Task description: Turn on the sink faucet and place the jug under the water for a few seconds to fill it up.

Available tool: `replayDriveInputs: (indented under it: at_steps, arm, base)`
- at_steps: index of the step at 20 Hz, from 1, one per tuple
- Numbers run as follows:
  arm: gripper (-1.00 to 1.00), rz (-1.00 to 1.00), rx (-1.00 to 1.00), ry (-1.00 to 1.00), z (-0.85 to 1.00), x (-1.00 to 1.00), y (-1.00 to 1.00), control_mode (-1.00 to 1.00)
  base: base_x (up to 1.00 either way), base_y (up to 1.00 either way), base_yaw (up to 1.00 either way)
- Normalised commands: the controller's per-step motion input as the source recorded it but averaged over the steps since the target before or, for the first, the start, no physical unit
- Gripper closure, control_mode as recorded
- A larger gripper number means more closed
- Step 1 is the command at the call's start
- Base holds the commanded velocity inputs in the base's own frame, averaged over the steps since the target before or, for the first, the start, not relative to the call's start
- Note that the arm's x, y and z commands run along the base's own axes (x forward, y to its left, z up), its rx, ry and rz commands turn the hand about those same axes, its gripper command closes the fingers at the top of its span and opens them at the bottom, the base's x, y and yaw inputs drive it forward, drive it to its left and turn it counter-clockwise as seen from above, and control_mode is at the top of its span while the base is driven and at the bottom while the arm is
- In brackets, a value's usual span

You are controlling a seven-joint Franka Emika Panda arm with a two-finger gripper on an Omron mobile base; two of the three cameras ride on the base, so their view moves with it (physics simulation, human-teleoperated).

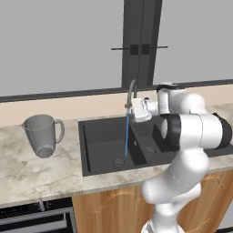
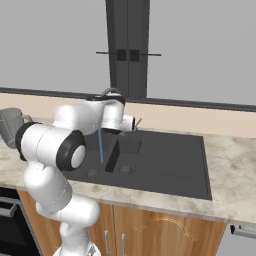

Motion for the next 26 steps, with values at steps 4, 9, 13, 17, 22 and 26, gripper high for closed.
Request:
replayDriveInputs:
  at_steps: [4, 9, 13, 17, 22, 26]
  arm:
    - [-1.0, 0.13, 0.0, 0.03, 0.0, 0.0, 0.8, -1.0]
    - [-1.0, 0.14, -0.05, 0.0, 0.0, -0.02, 0.84, -1.0]
    - [-1.0, 0.14, -0.08, 0.0, 0.0, -0.06, 0.84, -1.0]
    - [-1.0, 0.1, -0.11, 0.0, 0.0, -0.19, 0.72, -1.0]
    - [-1.0, 0.01, -0.12, 0.0, 0.0, -0.25, 0.61, -1.0]
    - [-1.0, 0.0, -0.06, 0.0, 0.0, -0.12, 0.5, -1.0]
  base:
    - [0.0, 0.0, 0.0]
    - [0.0, 0.0, 0.0]
    - [0.0, 0.0, 0.0]
    - [0.0, 0.0, 0.0]
    - [0.0, 0.0, 0.0]
    - [0.0, 0.0, 0.0]
